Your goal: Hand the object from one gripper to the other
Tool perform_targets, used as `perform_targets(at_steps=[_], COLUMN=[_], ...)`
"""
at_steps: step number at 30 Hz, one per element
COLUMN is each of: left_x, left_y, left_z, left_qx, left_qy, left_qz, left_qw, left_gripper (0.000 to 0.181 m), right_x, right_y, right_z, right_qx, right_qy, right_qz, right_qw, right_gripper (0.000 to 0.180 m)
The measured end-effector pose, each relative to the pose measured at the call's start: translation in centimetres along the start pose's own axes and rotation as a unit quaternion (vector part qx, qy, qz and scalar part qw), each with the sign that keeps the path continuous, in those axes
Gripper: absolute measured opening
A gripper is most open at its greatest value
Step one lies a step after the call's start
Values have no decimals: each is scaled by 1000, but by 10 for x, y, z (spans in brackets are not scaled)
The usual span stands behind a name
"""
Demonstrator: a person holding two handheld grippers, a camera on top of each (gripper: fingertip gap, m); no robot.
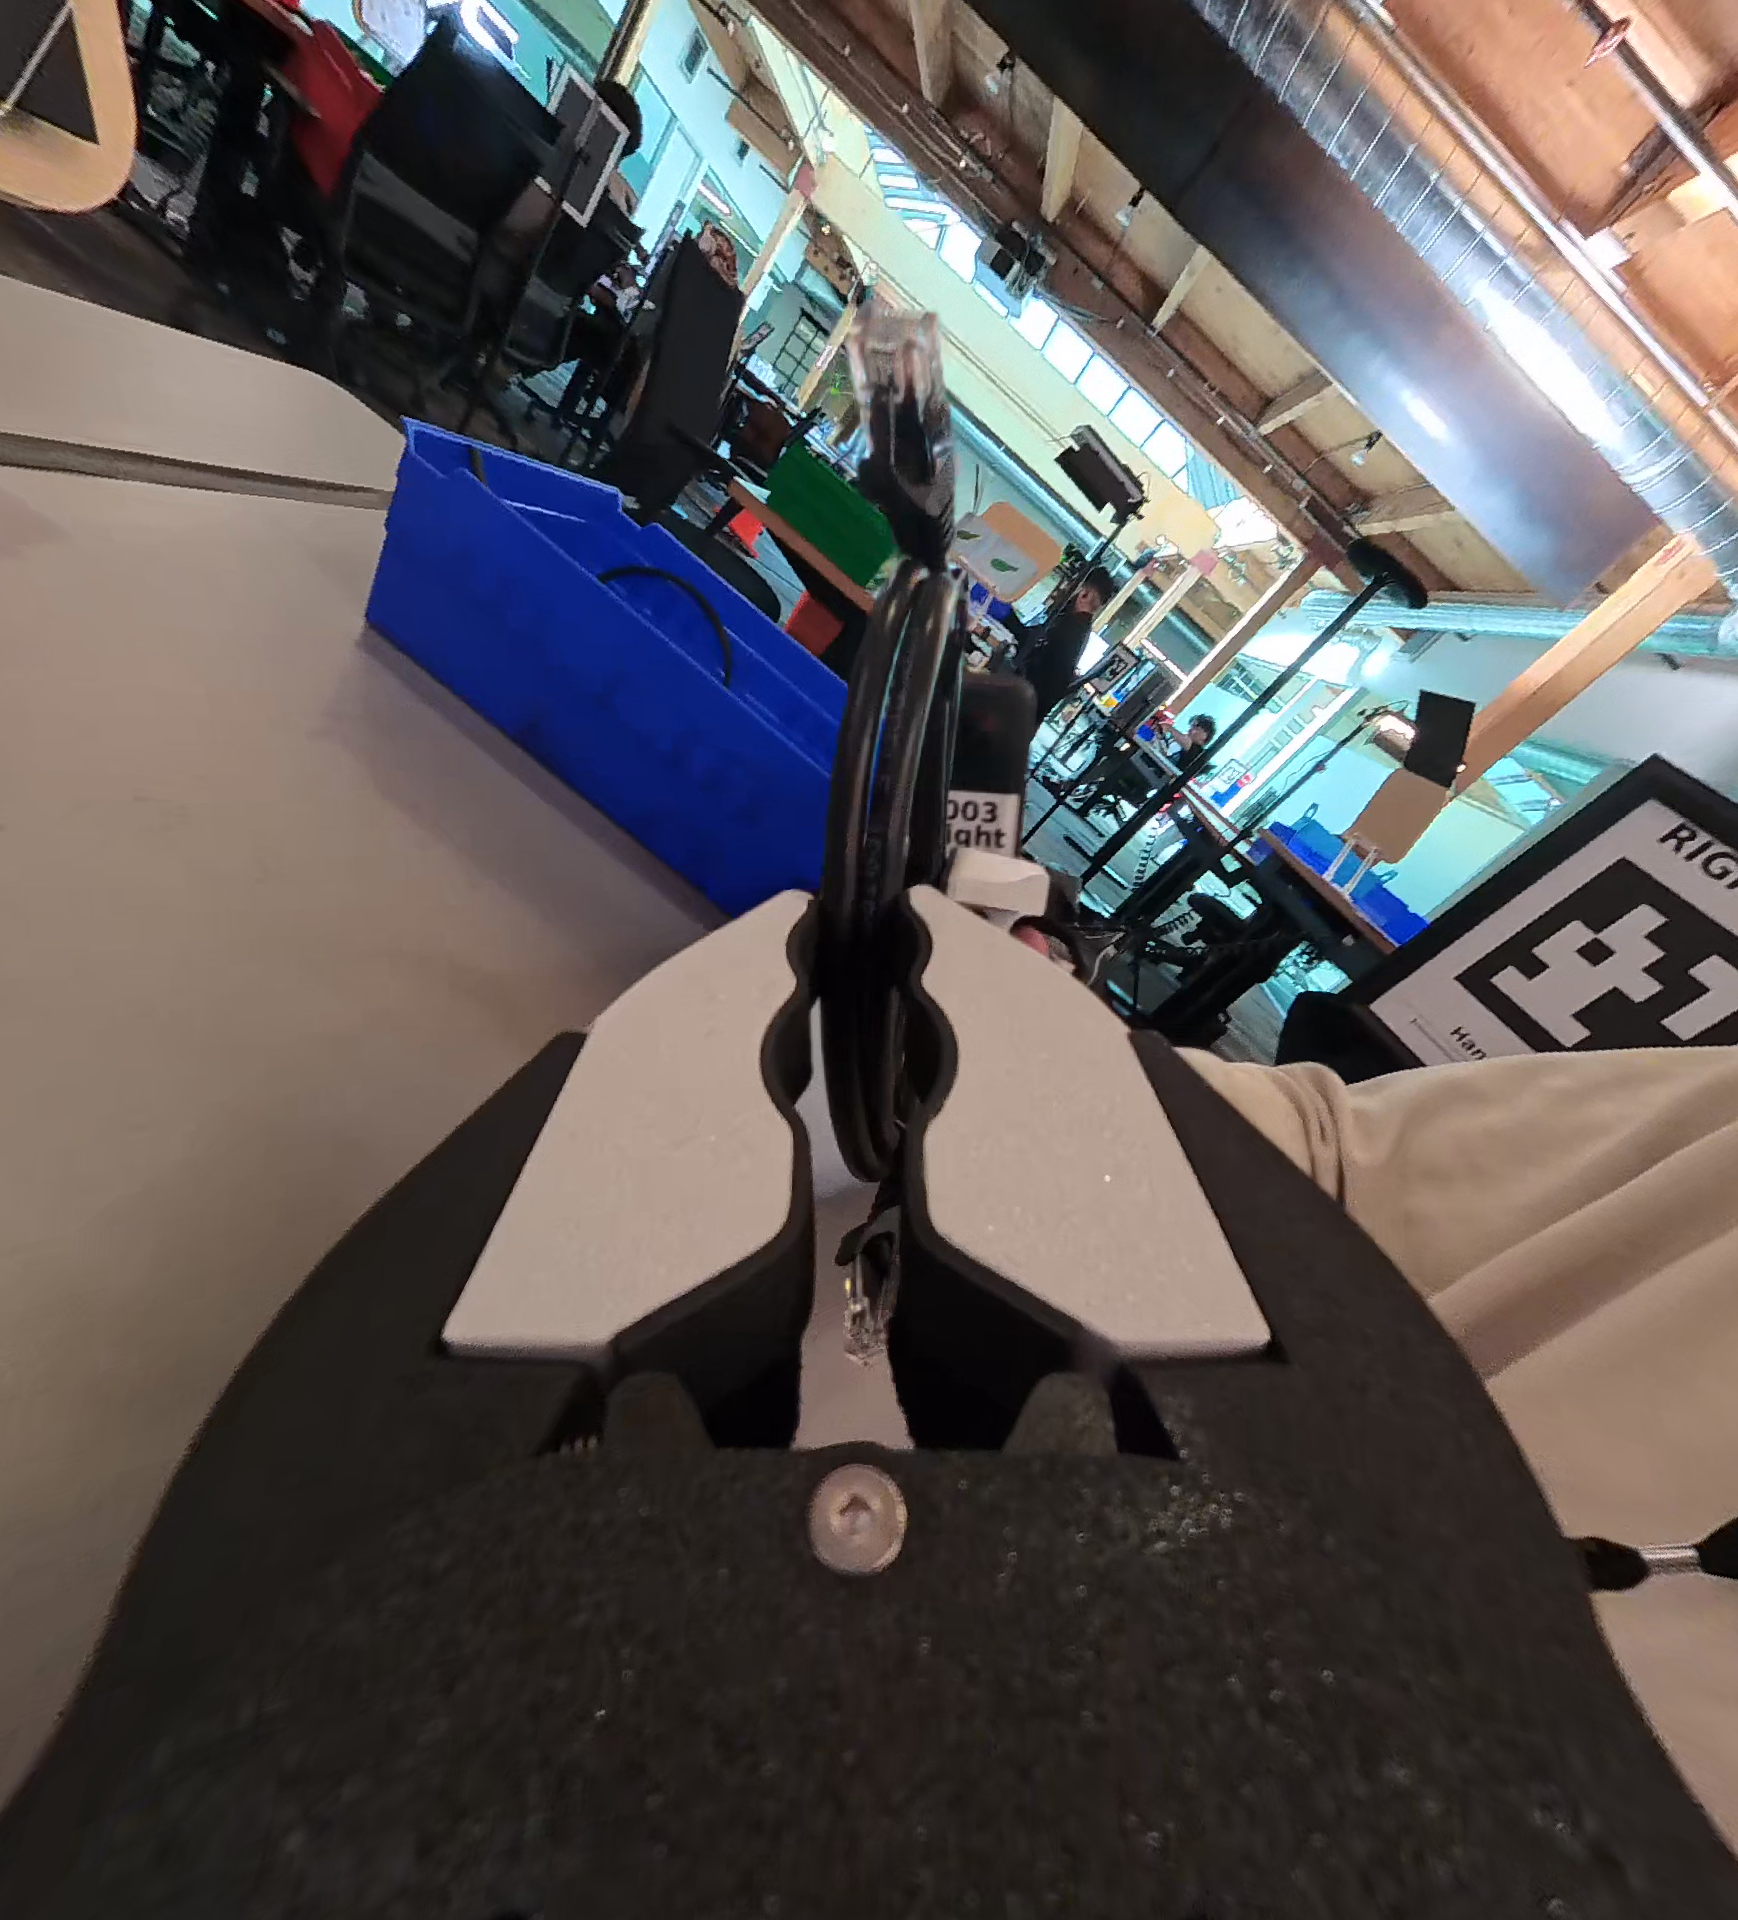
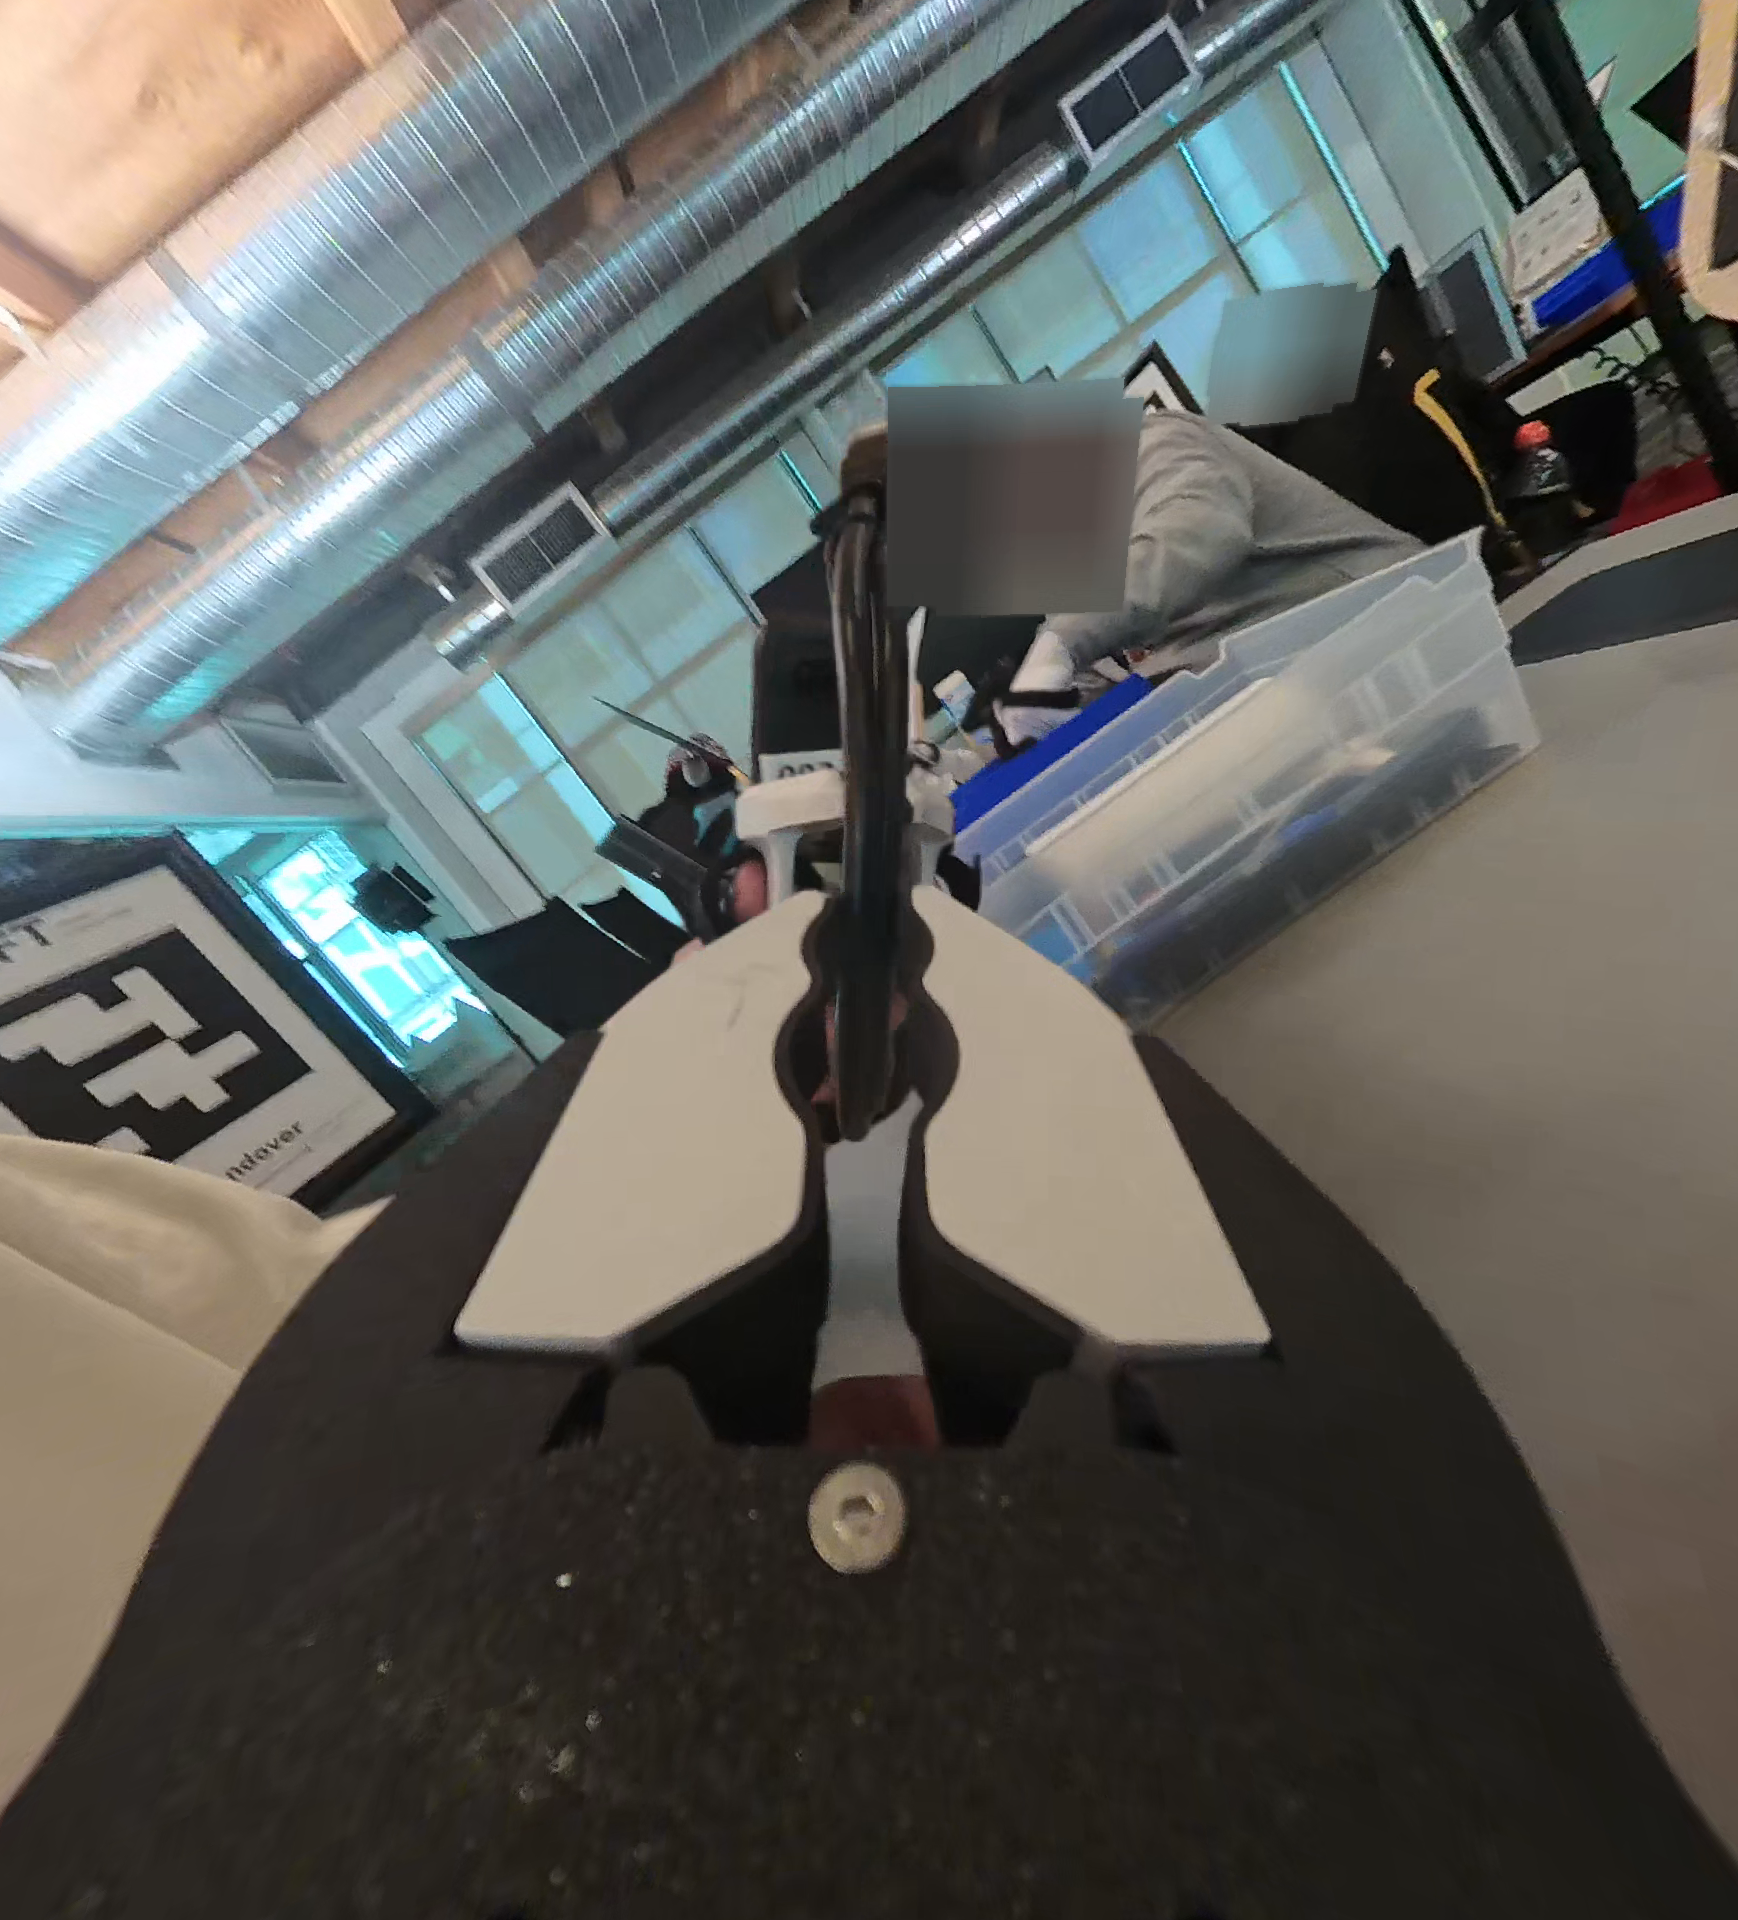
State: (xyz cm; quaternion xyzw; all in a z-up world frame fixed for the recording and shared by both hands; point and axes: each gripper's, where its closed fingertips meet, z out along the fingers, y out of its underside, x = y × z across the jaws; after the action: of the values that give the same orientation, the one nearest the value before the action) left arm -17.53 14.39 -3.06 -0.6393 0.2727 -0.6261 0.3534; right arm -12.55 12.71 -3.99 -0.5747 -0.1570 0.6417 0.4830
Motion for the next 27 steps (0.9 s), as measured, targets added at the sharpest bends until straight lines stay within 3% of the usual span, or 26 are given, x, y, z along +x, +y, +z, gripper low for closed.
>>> perform_targets(at_steps=[5,8,10,13,16,19,21,23,27], left_x=[-14,-25,-27,-19,-4,3,6,4,12], left_y=[6,-3,-12,-14,-2,11,11,6,7], left_z=[-5,-19,-29,-30,-11,9,16,15,12], left_qx=[-20,-9,1,-7,-28,-35,-15,17,22], left_qy=[-39,-84,-109,-101,-62,-43,-30,-29,18], left_qz=[12,21,11,-20,-51,-71,-79,-89,-100], left_qw=[999,996,994,995,996,996,996,995,995], left_gripper=[25,37,40,41,49,58,54,31,11], right_x=[3,13,21,24,17,7,3,0,13], right_y=[1,2,1,-5,-4,4,12,19,28], right_z=[0,-4,-9,-13,-10,-1,4,9,11], right_qx=[-35,-73,-113,-149,-155,-158,-166,-172,-199], right_qy=[61,134,202,279,311,313,309,301,313], right_qz=[-110,-222,-346,-522,-619,-671,-696,-717,-718], right_qw=[991,963,909,792,704,653,626,604,590], right_gripper=[8,8,7,6,6,6,6,6,7])
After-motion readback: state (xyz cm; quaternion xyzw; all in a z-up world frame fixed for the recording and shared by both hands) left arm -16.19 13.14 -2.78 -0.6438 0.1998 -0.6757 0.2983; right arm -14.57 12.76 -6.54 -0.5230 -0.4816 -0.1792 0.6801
